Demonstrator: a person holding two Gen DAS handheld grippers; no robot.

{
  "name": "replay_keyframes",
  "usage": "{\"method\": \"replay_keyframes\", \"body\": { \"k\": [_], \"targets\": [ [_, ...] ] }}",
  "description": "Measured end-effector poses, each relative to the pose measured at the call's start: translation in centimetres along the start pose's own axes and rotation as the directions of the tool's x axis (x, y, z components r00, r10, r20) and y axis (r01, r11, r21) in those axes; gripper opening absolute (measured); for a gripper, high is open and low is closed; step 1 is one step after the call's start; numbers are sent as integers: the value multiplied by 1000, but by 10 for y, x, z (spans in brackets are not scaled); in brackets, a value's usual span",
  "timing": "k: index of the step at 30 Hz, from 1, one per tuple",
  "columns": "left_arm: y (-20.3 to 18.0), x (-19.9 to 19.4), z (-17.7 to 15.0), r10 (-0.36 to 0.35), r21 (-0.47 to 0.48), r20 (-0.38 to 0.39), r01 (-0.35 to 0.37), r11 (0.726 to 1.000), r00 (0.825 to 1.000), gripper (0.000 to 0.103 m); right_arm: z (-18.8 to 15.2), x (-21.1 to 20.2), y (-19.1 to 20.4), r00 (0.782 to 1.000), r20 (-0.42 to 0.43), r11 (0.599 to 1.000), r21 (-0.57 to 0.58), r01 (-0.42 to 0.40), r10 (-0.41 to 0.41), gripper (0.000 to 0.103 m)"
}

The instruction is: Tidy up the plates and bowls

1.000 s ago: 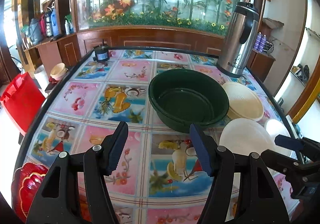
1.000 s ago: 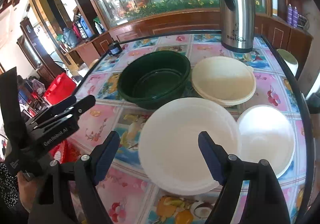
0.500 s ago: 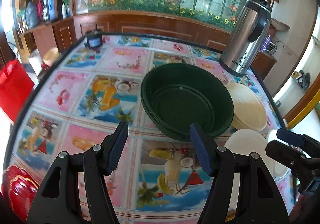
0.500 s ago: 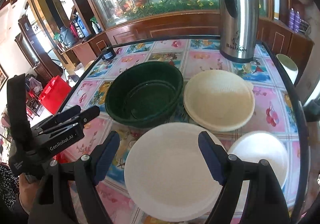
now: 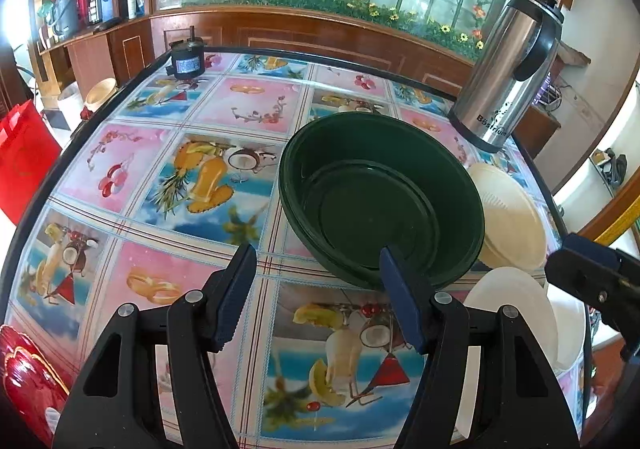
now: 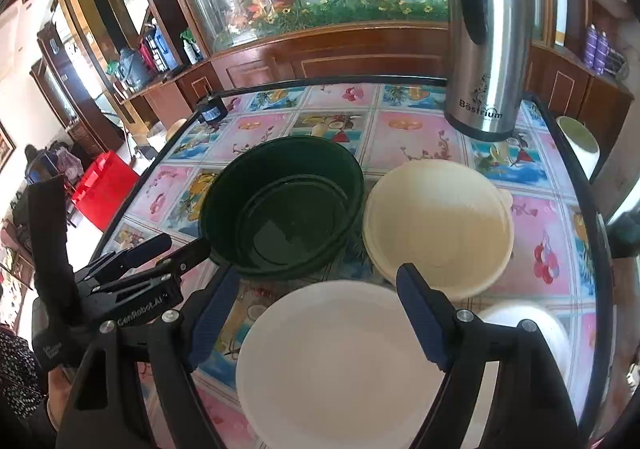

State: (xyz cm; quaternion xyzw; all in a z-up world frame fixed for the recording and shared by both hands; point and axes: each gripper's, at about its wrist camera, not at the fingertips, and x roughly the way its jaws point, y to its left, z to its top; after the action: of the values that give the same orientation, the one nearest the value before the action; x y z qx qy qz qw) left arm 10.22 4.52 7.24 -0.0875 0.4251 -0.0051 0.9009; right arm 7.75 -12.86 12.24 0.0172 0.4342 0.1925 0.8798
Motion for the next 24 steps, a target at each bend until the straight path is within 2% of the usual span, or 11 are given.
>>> {"method": "replay_keyframes", "body": {
  "k": [6,12,17,20,24],
  "targets": [
    [2,6,5,7,-12,0,-7,1000,1000,65,12,14,2,1000,-24,1000,-24,1,-2,81],
    [1,15,7,2,-21,-14,-2,1000,1000,65,39,30,-4,999,-20,999,-39,-26,26,81],
    [1,23,9,-12,-28,-29,11,1000,1000,65,68,58,-24,999,-51,1000,-23,0,-2,81],
    [-1,29,9,-25,-33,-46,23,999,999,65,81,75,-36,998,-64,1000,7,-23,24,81],
    [-3,36,8,-21,-29,-61,19,999,998,64,87,97,-37,994,-101,999,-24,-37,35,78]
  ]
}}
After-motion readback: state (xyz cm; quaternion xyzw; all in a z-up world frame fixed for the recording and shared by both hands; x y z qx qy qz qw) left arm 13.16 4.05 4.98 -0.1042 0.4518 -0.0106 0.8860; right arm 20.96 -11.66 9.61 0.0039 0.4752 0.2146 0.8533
